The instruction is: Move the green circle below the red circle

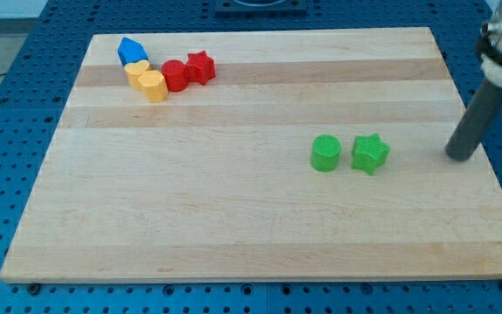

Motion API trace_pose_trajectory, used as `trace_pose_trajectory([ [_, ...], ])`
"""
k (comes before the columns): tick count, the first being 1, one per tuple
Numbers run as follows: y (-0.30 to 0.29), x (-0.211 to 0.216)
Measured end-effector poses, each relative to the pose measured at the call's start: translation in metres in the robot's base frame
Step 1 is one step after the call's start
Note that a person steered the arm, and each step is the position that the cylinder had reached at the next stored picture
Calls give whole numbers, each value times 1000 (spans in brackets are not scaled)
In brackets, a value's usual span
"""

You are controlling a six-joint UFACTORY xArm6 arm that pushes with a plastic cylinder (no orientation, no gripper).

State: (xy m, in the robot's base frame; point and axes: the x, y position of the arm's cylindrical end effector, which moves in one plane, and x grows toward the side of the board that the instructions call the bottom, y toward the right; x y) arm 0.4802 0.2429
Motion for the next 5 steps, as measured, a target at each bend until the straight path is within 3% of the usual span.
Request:
trace_pose_trajectory([
  [3, -9, 1],
  [5, -180, -9],
])
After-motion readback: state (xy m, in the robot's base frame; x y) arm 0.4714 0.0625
